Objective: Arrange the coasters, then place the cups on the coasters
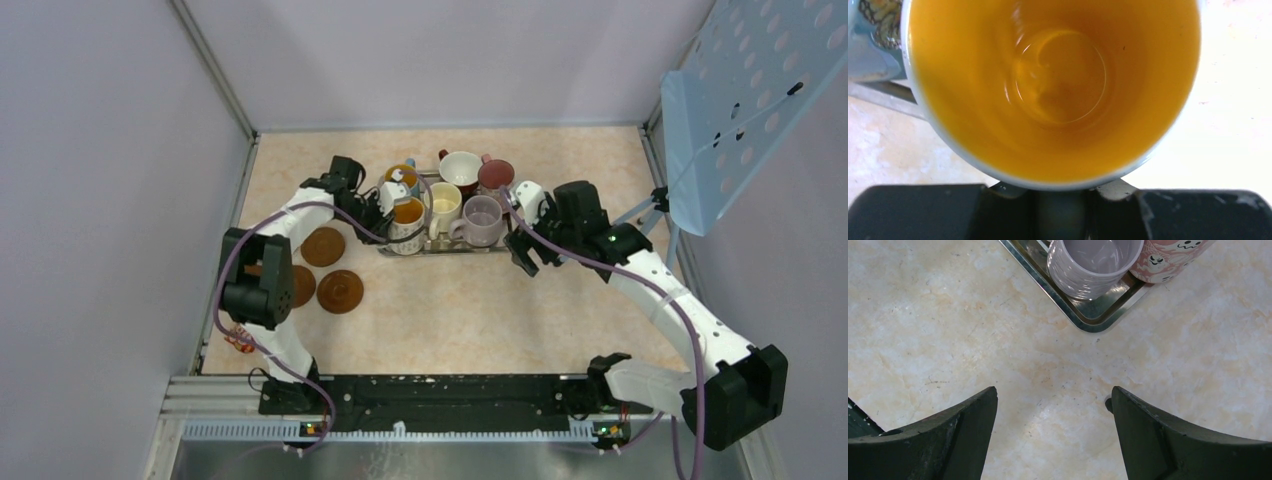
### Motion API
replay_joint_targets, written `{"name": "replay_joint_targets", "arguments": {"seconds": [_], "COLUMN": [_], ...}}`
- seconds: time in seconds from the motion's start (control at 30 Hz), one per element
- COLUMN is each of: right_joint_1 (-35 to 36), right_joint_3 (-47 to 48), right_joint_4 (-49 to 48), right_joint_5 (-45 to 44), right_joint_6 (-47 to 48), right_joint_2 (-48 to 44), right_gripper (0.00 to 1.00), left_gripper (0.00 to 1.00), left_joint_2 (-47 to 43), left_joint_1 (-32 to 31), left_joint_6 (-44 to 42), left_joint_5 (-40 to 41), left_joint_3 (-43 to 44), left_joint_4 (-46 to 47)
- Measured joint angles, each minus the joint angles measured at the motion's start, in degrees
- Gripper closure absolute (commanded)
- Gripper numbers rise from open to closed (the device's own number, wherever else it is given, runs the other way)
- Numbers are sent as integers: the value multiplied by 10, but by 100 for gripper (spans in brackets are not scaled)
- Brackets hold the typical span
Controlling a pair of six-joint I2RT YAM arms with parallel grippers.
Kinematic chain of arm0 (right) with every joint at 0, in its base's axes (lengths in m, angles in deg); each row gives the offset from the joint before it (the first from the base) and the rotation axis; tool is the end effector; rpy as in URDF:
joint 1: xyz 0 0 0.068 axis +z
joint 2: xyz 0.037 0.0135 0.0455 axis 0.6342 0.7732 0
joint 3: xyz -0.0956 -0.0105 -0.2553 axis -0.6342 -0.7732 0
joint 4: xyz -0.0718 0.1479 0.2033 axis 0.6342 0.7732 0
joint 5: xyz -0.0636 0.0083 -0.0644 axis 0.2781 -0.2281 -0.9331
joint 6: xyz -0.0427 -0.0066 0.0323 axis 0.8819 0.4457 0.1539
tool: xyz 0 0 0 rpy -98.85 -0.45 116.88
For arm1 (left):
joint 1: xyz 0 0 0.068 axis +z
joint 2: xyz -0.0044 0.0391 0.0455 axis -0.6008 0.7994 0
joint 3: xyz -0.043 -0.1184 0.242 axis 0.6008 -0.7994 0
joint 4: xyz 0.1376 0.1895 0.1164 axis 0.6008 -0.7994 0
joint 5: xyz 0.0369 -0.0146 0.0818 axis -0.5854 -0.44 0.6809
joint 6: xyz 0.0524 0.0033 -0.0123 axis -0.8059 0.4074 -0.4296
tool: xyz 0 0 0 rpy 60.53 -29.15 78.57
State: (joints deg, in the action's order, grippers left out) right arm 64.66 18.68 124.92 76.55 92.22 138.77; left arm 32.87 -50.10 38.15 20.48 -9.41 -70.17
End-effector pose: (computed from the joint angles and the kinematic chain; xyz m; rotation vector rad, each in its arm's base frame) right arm 0.2061 0.1057 0.3016 -1.0272 2.0945 0.2719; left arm 0.3362 -0.0989 0.2153 1.3408 2.1394 -0.5906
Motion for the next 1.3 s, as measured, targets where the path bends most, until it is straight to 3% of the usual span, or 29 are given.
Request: {"name": "replay_joint_targets", "arguments": {"seconds": [0.3, 0.6, 0.83, 1.07, 1.3], "right_joint_1": [0, 0, 0, 0, 0], "right_joint_3": [-5, -12, -13, -28, -28], "right_joint_4": [-1, -3, -4, -10, -15], "right_joint_5": [0, 0, 2, 10, 19], "right_joint_6": [0, 0, -1, -10, -11], "right_joint_2": [-11, -15, -16, -20, -16], "right_gripper": [17, 17, 17, 17, 17], "left_gripper": [100, 100, 100, 100, 100], "left_joint_2": [-112, -136, -173, -228, -229], "left_joint_1": [29, 113, 266, 449, 570], "left_joint_6": [61, 98, 99, 51, -29], "left_joint_5": [0, -8, -18, -14, -26], "left_joint_3": [-65, -65, -66, -84, -93], "left_joint_4": [48, 70, 32, -18, -61]}}
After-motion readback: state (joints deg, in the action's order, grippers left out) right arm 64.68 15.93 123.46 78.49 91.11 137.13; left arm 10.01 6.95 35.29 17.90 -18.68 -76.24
